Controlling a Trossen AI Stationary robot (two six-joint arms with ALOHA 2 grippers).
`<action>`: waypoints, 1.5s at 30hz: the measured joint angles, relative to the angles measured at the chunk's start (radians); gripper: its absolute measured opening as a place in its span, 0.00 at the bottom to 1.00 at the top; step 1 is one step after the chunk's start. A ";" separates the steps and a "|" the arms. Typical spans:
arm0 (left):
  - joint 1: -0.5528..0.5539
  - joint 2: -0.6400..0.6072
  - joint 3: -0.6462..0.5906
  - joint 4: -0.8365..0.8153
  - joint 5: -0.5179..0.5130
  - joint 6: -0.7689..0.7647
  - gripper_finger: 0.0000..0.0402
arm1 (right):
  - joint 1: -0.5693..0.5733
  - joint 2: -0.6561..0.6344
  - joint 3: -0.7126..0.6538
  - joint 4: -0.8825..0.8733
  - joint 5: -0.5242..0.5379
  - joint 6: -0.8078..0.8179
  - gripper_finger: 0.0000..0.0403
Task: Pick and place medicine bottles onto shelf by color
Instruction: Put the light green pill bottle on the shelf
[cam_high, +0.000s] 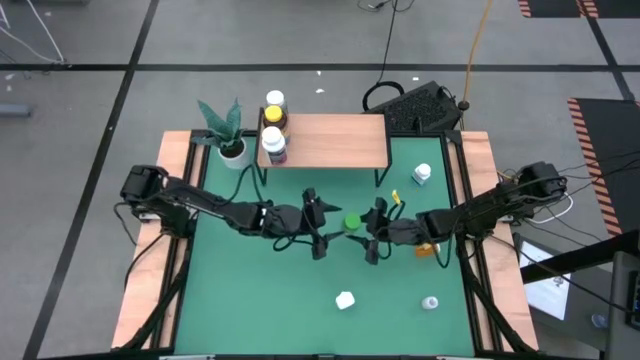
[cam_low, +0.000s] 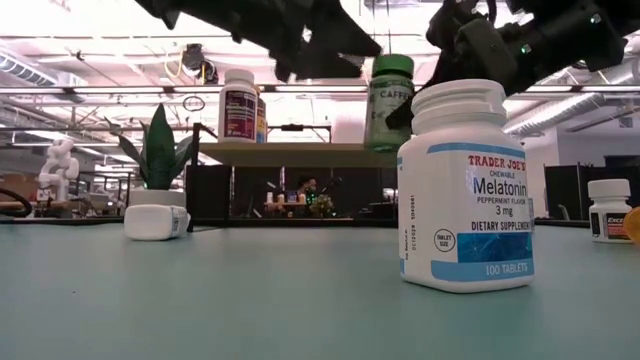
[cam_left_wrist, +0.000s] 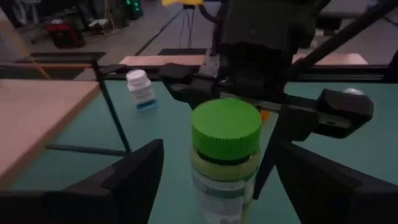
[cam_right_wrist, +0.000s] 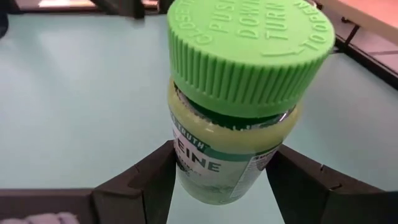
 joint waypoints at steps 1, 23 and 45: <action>0.002 0.009 -0.001 0.000 0.003 -0.002 0.78 | 0.000 0.000 0.002 -0.008 0.000 0.001 0.53; 0.047 0.030 0.000 -0.042 0.200 -0.015 0.82 | -0.005 0.159 0.004 0.128 -0.040 -0.138 0.55; 0.039 0.081 0.000 0.081 0.201 0.007 0.60 | -0.008 0.159 0.003 0.187 -0.058 -0.158 0.55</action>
